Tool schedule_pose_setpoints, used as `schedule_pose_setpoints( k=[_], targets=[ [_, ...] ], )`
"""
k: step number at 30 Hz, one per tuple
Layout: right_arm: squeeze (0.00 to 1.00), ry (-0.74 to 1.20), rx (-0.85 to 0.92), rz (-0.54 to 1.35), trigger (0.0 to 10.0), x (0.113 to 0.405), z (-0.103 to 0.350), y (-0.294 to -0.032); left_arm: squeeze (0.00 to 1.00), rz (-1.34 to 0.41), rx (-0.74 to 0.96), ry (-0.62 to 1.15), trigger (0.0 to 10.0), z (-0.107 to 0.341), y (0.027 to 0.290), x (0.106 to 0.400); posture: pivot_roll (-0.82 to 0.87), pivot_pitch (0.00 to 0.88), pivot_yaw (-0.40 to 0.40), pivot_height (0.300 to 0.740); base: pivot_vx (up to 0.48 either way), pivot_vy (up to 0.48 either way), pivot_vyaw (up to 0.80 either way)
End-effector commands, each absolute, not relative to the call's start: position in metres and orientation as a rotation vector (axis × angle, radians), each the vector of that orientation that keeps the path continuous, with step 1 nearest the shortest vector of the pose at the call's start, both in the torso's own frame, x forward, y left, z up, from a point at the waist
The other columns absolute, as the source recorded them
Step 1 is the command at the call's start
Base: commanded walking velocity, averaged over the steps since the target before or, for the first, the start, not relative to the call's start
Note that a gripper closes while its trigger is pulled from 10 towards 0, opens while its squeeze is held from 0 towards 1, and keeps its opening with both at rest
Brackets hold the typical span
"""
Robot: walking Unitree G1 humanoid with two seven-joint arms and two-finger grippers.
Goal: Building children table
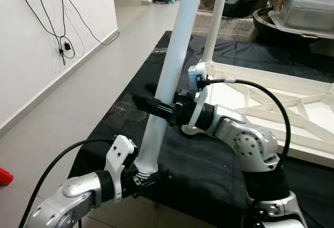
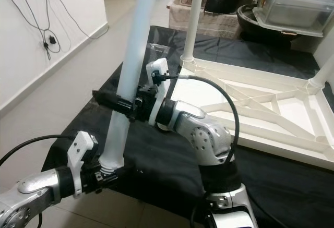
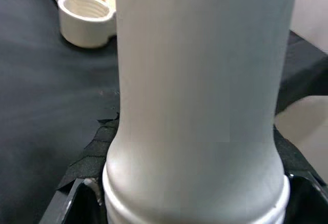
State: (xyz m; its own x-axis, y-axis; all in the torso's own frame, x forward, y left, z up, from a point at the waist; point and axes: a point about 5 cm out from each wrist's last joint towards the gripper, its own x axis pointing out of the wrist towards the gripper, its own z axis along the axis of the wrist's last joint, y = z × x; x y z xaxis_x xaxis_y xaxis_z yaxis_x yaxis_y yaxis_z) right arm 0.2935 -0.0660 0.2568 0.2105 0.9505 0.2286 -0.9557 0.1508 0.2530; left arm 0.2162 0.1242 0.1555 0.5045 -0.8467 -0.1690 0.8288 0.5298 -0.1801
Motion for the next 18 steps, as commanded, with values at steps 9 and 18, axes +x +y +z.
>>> schedule_pose_setpoints(
  k=[9, 18],
  targets=[
    [0.00, 0.079, 0.385, 1.580, 10.0, 0.279, 0.252, -0.066, 0.00, -1.103, -0.181, 0.319, 10.0, 0.156, 0.127, 0.194, 0.11, 0.064, -0.040, 0.740, 0.000, 0.000, 0.00],
    [0.00, 0.141, 0.372, 1.660, 10.0, 0.275, 0.246, -0.064, 0.00, -1.150, -0.240, 0.373, 10.0, 0.154, 0.123, 0.180, 0.11, 0.077, -0.040, 0.740, 0.000, 0.000, 0.00]
  ],
)
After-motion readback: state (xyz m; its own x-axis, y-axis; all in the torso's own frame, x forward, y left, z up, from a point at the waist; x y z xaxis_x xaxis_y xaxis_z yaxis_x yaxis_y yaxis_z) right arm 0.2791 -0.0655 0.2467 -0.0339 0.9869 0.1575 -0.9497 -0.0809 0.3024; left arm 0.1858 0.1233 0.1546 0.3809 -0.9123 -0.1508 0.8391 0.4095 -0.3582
